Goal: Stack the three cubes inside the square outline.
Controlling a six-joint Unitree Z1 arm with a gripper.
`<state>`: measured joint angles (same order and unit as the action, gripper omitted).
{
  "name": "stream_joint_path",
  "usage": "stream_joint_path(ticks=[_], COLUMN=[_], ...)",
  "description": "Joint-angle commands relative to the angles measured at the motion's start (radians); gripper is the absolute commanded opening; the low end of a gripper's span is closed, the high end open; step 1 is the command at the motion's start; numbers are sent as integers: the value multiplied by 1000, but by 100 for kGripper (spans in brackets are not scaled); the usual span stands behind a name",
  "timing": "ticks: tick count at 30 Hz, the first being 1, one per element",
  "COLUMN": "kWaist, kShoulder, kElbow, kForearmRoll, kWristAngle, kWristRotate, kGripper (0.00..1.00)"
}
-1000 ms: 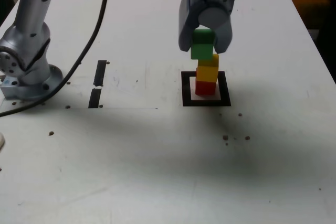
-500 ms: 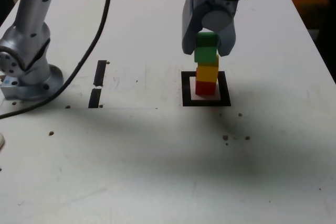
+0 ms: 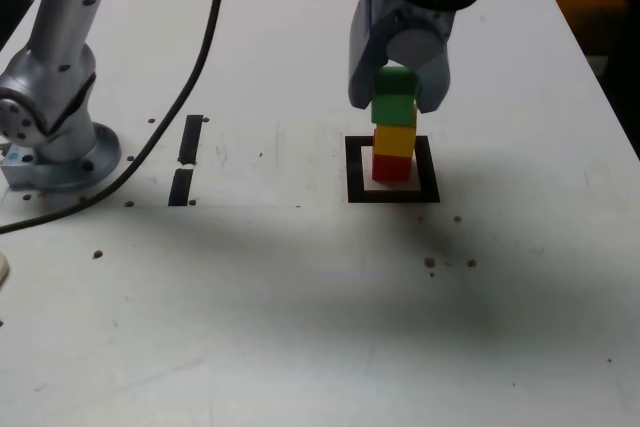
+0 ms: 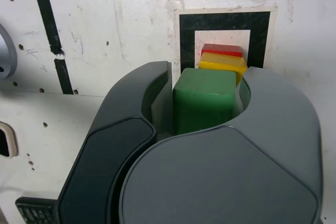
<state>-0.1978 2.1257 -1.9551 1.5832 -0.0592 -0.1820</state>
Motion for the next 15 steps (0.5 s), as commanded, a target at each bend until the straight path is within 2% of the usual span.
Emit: stream_joint_path(ticks=[1,3,5,15], kWaist=[-2,-2,-2,-2], kShoulder=[3,4,5,0], kElbow=[-2,-2,-2,-6], kForearmRoll=[12,13,13,13], kWristAngle=[-6,-11,-13,-5], kWristRotate=[3,4,7,19], kGripper=[69,88,97,99])
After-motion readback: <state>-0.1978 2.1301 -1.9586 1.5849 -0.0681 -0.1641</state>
